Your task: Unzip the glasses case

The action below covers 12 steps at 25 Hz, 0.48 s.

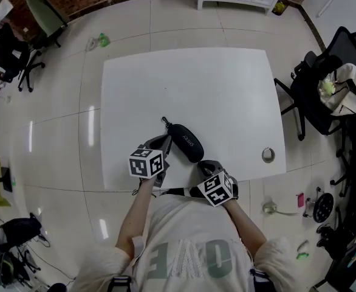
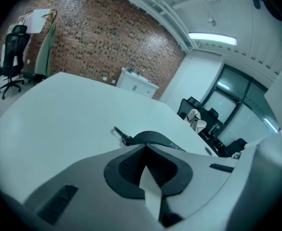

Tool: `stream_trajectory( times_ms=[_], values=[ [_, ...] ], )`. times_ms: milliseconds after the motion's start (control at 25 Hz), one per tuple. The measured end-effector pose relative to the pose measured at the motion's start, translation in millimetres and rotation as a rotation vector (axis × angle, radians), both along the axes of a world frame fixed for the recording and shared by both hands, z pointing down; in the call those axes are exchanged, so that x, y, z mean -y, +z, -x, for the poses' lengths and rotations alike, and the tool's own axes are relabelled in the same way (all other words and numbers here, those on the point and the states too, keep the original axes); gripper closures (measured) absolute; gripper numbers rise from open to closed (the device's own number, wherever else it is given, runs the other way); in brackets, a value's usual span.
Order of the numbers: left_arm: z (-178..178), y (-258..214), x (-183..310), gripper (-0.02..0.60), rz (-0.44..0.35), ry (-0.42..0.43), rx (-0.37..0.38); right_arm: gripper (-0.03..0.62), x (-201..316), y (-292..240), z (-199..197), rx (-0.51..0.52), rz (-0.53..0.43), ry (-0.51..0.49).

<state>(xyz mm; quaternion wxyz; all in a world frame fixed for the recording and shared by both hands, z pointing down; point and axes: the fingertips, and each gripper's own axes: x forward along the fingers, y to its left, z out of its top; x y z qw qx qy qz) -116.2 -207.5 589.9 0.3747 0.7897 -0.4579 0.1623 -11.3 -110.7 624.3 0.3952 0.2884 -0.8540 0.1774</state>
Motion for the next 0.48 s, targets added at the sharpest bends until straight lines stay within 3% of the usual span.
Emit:
stream_trajectory(
  times_ms=[200, 280, 400, 480],
  values=[
    [-27, -26, 18, 0.578, -0.102, 0.075, 0.039, 0.594, -14, -1, 24, 0.009, -0.001, -0.104],
    [-54, -40, 8, 0.578, -0.14, 0.153, 0.041, 0.594, -16, -1, 24, 0.016, 0.008, -0.106],
    [-90, -31, -10, 0.578, -0.129, 0.279, 0.085, 0.594, -15, 1, 24, 0.026, 0.018, -0.096],
    [-96, -20, -16, 0.578, -0.119, 0.312, 0.12, 0.594, -15, 1, 28, 0.031, 0.021, -0.095]
  ],
)
